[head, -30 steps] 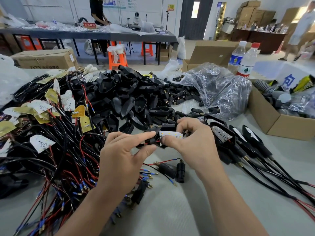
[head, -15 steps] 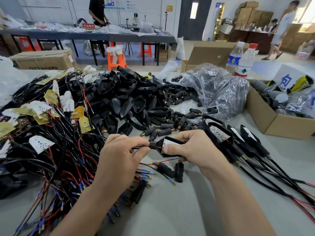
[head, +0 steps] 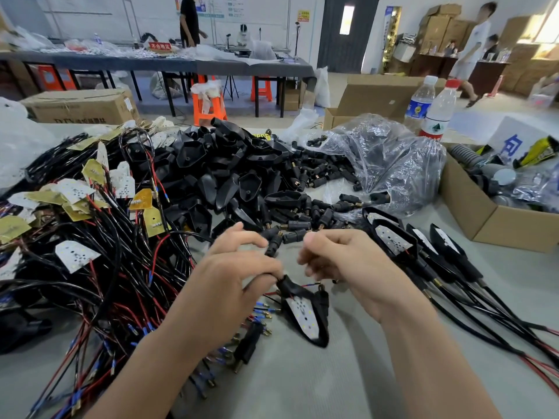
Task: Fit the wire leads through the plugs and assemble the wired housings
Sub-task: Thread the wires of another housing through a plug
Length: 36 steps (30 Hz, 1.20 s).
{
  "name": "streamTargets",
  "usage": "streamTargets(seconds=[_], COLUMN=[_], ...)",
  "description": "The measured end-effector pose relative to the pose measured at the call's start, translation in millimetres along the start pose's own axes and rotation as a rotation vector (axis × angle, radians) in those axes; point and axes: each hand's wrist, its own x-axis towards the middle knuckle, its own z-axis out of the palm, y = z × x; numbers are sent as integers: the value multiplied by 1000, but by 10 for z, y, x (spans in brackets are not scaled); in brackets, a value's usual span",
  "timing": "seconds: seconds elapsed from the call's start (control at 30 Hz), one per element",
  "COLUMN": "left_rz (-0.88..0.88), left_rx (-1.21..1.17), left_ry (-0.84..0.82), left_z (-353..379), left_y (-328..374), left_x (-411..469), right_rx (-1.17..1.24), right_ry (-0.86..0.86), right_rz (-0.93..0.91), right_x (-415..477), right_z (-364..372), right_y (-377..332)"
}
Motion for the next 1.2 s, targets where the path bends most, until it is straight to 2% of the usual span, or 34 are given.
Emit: streamTargets(seconds=[0.13, 0.23, 0.37, 0.43, 0.5, 0.57, 0.63, 0.7, 0.83, 0.9, 1.0, 1.1, 1.2], left_rz=[58, -64, -304, -400, -477, -545, -577, -597, -731, -809, -815, -812, -815], left_rx=[-28, -13, 132, 146, 30, -283, -634, -798, -899, -919, -946, -969, -972], left_ry=[-10, 135, 395, 451, 389, 341, 326, 351, 477, 509, 428, 277, 228], left_z=[73, 73, 38, -6, -7, -3, -14, -36, -65, -59, -58, -50, -44], left_y=[70, 99, 147, 123, 55, 46, 53, 29, -18, -46, -71, -68, -84], left_x=[13, -2, 27, 23, -15, 10, 70, 103, 114, 124, 132, 133, 141], right_rx=[57, 146, 178, 321, 546, 646, 540, 414, 287, 200, 118, 186, 230], right_ry=[-269, -379, -251, -195, -220, -284, -351, -376, -357, -459, -568, -487, -432], right_rz=[33, 93, 116, 116, 110, 100, 120, 168, 226, 267, 255, 207, 189], right_x=[-44, -69, -35, -18, -31, -46, -44, -29, -19, -46, -93, -85, -92], right_z=[184, 197, 177, 149, 106, 64, 79, 164, 318, 331, 368, 420, 506], right_y=[6, -16, -12, -32, -62, -64, -37, 6, 55, 64, 50, 29, 30])
